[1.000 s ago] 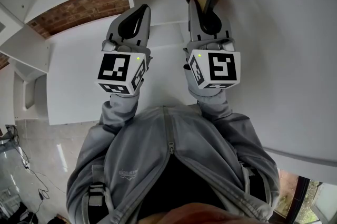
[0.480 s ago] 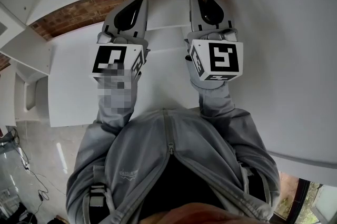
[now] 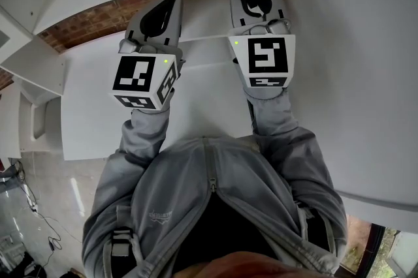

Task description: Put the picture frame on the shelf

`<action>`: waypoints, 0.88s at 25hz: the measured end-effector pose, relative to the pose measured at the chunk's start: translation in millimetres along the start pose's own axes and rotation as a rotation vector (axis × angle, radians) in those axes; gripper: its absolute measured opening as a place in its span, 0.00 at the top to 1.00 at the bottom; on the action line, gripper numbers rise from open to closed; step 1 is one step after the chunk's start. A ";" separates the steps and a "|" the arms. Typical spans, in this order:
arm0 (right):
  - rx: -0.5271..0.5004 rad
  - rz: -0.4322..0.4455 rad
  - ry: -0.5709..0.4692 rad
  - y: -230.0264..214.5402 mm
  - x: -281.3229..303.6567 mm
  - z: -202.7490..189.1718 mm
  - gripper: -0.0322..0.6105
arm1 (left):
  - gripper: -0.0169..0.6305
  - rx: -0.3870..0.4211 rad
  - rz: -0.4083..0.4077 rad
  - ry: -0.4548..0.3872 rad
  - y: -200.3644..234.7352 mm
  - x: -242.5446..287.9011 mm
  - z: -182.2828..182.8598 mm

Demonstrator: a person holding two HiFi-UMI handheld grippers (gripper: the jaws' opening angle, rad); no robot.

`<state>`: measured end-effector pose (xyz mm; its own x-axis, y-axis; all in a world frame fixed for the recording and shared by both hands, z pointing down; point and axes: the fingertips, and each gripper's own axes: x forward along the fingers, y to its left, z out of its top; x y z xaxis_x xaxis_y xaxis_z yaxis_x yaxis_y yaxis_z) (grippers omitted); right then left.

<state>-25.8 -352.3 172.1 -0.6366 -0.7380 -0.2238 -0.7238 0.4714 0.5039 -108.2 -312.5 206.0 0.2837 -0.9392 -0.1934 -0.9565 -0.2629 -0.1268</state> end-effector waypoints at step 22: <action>-0.539 0.104 0.203 33.3 56.3 -32.9 0.89 | 0.96 -0.020 -0.009 -0.007 22.6 13.1 -5.6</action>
<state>-76.9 -394.1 203.7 -0.5947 -0.8039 -0.0131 -0.3887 0.2732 0.8799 -126.5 -332.0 206.0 0.2924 -0.9354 -0.1989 -0.9551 -0.2754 -0.1091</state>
